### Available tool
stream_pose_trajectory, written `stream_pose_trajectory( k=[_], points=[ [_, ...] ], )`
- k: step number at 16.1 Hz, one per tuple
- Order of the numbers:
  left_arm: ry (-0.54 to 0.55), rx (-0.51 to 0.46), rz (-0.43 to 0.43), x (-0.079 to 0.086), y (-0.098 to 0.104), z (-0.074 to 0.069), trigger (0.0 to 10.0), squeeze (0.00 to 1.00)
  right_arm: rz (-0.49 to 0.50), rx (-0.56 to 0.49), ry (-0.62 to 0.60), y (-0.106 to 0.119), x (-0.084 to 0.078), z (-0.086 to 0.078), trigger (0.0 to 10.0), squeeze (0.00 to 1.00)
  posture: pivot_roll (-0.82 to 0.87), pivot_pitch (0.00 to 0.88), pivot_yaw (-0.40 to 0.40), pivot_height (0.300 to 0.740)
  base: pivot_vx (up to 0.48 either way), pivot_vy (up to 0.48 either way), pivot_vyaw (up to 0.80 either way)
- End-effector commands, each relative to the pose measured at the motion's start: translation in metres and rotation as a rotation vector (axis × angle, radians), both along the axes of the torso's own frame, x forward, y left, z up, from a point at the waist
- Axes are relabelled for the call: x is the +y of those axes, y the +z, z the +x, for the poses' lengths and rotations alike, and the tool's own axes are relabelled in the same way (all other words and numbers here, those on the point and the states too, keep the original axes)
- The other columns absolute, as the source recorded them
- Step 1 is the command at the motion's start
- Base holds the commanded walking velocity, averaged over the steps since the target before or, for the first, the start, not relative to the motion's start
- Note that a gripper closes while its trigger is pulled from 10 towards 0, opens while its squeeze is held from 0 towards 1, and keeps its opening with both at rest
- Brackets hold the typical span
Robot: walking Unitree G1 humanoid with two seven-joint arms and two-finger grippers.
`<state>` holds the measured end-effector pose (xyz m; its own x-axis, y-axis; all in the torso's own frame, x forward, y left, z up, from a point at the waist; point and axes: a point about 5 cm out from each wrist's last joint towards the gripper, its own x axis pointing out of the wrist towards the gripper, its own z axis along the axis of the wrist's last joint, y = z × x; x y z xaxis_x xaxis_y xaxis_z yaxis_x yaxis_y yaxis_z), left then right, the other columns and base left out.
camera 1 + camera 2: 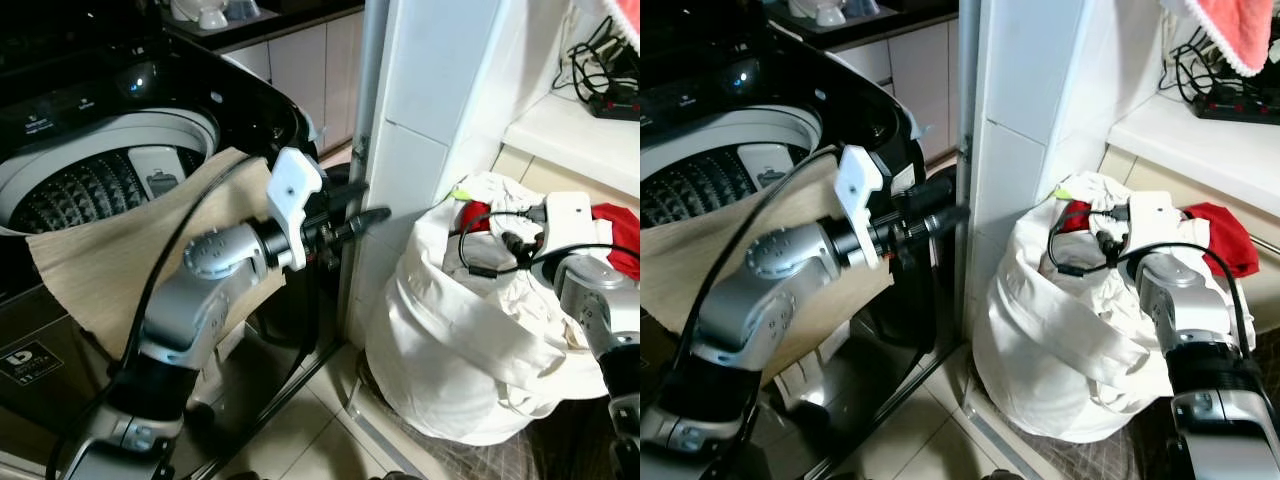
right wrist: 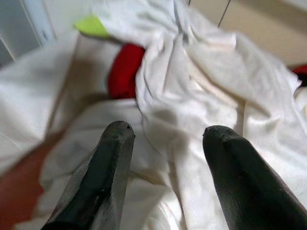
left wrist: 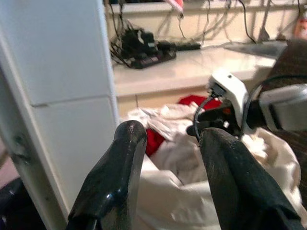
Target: Clothes washing
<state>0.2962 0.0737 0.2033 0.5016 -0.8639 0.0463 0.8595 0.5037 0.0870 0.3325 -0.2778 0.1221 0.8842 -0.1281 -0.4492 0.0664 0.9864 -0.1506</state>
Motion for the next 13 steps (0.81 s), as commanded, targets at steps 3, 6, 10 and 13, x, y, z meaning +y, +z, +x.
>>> stream_pose_trajectory(
  k=[3,6,10,13],
  points=[
    [-0.100,0.031,0.096,0.001,-0.008,-0.017,10.0,0.00,-0.014,0.151,0.019,-0.018,-0.007,-0.001,10.0,0.99,-0.09,0.000,0.037,0.740,0.000,0.000,0.00],
    [-0.165,0.049,0.138,0.002,-0.012,-0.026,10.0,0.00,-0.012,0.259,0.049,-0.036,-0.004,-0.007,10.0,0.00,-0.08,0.000,0.035,0.740,0.000,0.000,0.00],
    [-0.163,0.047,0.157,0.001,-0.012,-0.026,10.0,0.00,0.012,0.319,0.069,-0.048,-0.001,-0.012,0.0,0.00,-0.09,0.000,0.039,0.740,0.000,0.000,0.00],
    [-0.171,0.050,0.160,0.001,-0.012,-0.026,10.0,0.00,0.015,0.321,0.077,-0.047,-0.004,-0.013,0.0,0.00,-0.09,0.000,0.045,0.740,0.000,0.000,0.00]
  ],
)
